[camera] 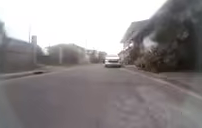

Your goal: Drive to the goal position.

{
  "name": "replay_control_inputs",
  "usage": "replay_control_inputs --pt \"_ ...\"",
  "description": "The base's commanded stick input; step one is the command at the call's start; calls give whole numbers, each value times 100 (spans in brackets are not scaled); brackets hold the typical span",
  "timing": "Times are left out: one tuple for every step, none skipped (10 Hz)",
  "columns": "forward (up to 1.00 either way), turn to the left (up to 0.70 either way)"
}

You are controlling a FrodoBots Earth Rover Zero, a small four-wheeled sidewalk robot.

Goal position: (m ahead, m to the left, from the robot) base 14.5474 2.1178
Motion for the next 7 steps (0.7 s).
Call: replay_control_inputs --pt "100 0" --pt "100 0" --pt "100 0" --pt "100 0" --pt "100 0" --pt "100 0" --pt "100 0"
